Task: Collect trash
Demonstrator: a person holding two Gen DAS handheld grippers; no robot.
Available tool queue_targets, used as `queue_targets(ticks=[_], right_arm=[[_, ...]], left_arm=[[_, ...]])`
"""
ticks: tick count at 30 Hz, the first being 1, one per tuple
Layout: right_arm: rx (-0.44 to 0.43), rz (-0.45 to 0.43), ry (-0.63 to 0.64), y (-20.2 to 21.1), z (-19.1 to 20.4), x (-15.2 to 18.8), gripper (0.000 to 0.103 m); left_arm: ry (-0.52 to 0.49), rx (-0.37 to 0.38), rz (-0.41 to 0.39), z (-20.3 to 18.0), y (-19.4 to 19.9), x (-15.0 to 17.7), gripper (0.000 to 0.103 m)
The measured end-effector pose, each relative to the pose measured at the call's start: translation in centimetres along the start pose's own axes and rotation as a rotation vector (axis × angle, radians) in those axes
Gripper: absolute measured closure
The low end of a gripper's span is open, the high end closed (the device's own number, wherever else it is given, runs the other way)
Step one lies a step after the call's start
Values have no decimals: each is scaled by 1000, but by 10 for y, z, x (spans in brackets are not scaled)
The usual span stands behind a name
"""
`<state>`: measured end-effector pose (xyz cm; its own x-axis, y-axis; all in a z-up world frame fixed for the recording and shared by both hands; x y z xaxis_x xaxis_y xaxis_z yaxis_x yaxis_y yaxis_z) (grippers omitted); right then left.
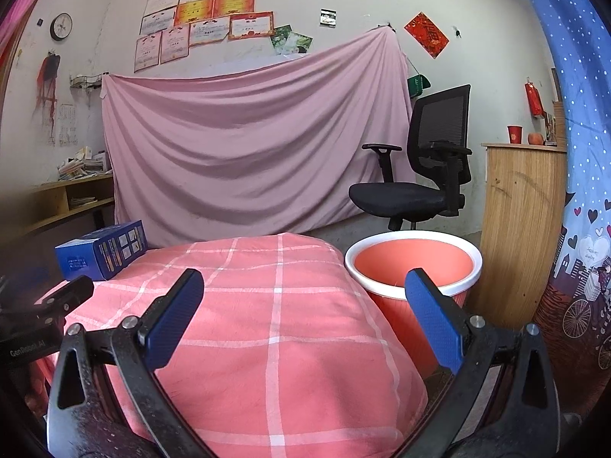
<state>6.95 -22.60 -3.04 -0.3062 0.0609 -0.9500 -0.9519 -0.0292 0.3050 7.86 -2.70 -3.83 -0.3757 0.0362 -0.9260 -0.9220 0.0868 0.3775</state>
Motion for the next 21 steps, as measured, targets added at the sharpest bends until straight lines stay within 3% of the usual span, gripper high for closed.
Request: queue_targets(ticks=[21], right_arm=[[-2,9,2,-3,4,2,0]], left_arm=[[4,1,3,2,-1,1,2]])
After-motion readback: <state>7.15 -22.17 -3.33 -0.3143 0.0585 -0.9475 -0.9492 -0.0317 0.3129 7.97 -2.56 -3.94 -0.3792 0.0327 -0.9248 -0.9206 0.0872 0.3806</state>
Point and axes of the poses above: each gripper's, at about its wrist camera, not at the fingertips, and y roughly against the way its jaws point, z to its left, x to its underside, the point moved 9 cm from there along -y, roughly the way its jaws point, and after that the axes turned 5 degrees about z, right-handed, at the moved point
